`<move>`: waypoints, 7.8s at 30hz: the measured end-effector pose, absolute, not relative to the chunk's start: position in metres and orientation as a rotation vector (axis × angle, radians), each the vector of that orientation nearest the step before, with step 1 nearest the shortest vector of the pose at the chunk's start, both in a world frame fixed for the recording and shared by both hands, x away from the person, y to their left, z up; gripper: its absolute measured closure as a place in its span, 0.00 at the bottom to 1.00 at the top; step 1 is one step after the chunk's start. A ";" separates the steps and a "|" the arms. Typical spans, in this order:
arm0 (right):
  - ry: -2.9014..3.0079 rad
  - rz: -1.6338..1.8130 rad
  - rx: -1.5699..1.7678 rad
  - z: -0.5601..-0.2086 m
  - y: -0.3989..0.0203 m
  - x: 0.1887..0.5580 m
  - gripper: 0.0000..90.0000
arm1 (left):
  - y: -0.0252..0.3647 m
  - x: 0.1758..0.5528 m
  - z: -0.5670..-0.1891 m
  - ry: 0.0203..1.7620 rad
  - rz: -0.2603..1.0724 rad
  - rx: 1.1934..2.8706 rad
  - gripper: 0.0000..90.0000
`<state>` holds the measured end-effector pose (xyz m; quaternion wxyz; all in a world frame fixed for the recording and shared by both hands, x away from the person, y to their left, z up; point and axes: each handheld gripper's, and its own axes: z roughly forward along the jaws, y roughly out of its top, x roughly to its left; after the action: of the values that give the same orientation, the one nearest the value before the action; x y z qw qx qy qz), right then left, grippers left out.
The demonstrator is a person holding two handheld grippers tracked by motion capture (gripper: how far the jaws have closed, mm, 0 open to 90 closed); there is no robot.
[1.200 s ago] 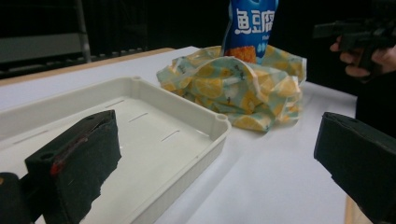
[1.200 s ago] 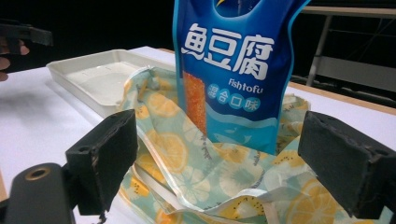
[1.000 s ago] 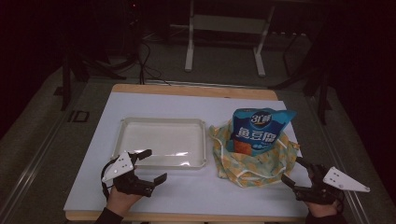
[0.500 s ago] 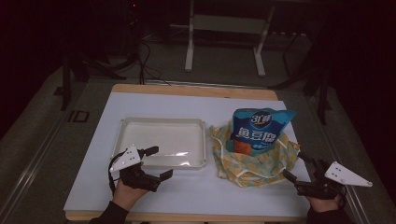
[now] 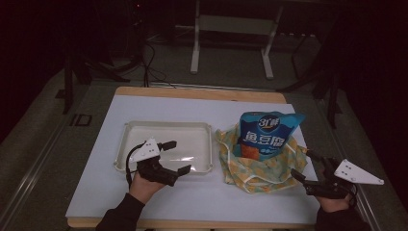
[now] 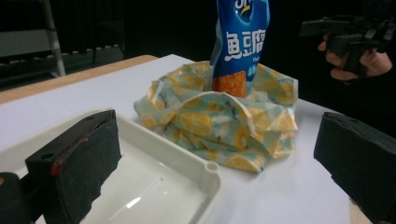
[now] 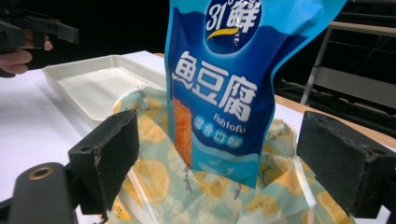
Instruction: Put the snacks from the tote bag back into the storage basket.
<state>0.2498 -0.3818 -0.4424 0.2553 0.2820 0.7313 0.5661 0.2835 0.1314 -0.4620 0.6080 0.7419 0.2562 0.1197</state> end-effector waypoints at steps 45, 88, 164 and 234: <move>2.010 1.512 0.749 -0.429 -0.359 0.292 0.15 | 0.023 0.351 -0.447 0.442 0.152 1.768 0.01; 2.046 1.391 0.867 -0.451 -0.341 0.328 0.61 | -0.051 0.382 -0.457 0.496 0.181 1.874 0.70; 1.977 1.363 0.764 -0.353 -0.290 0.336 1.00 | -0.020 0.385 -0.349 0.599 0.303 1.805 0.97; 2.111 1.502 0.513 -0.341 -0.142 0.338 1.00 | 0.135 0.326 -0.339 0.787 0.435 1.719 0.97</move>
<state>0.3381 -0.1419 -0.3413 0.2475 0.1882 0.7744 0.5510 0.3261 0.1347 -0.3385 0.5653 0.7309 0.3347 0.1849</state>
